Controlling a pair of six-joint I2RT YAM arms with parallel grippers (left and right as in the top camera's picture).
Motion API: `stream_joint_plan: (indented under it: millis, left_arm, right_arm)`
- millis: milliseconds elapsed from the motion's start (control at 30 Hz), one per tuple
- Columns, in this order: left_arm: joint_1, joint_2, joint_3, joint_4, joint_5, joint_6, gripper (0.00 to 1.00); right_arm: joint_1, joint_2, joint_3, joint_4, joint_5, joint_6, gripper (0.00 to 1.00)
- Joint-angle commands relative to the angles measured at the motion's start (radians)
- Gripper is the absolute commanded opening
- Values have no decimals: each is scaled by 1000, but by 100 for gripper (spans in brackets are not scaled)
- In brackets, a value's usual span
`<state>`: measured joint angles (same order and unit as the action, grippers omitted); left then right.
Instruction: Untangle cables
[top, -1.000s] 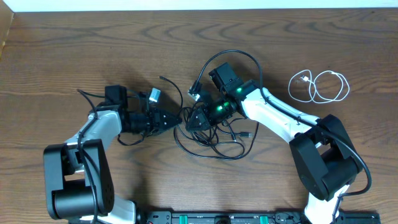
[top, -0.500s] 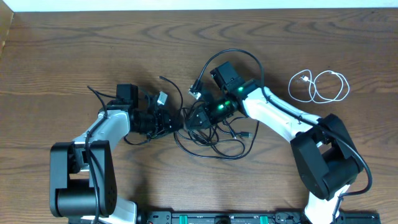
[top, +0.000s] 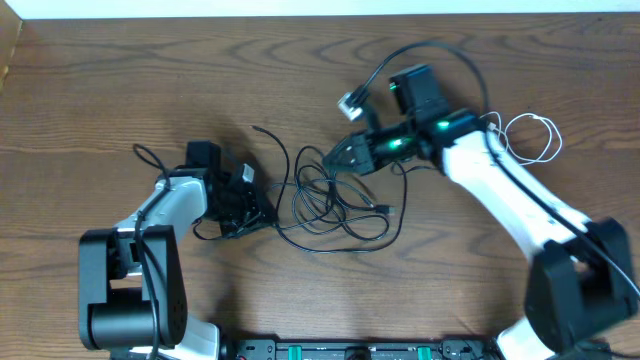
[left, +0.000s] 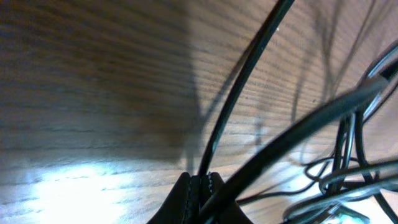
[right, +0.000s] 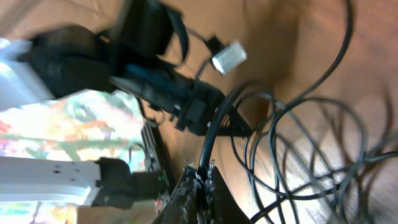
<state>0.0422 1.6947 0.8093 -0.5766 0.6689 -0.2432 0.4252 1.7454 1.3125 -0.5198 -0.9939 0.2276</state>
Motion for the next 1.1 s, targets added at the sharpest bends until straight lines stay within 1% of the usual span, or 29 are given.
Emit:
stream_joint_plan:
  millis: [0, 267, 367, 433, 633, 700, 767, 833, 900, 1000, 1067]
  left_arm:
    - [75, -27, 1, -5, 92, 2, 7]
    - [373, -211, 1, -5, 365, -3, 7]
    - [502, -295, 2, -2, 431, -49, 7]
    - [592, -351, 3, 14, 451, -101, 7]
    - [828, -473, 3, 106, 449, -277, 7]
    - [898, -492, 3, 132, 449, -312, 7]
    - [961, -499, 2, 133, 450, -320, 7]
    - [1000, -499, 2, 108, 450, -318, 8]
    - [1008, -499, 2, 63, 450, -290, 7]
    - [988, -499, 2, 24, 449, -222, 8]
    - [969, -499, 2, 6, 446, -198, 7]
  right_arm:
    - [-84, -116, -2, 2, -38, 5, 1]
    - [-322, -333, -2, 1, -37, 47, 1]
    - [-430, -399, -2, 5, -37, 58, 1]
    - [-505, -433, -2, 8, -37, 80, 1]
    - [-726, -485, -2, 11, -37, 142, 1]
    - [-794, -485, -2, 11, -38, 174, 1]
    - [-859, -483, -2, 7, -38, 199, 1]
    - [-912, -483, -2, -8, -39, 207, 1]
    - [-945, -483, -2, -30, -54, 204, 1]
    - [-943, -483, -2, -79, -56, 154, 1]
    - [-927, -483, -2, -115, -56, 116, 2]
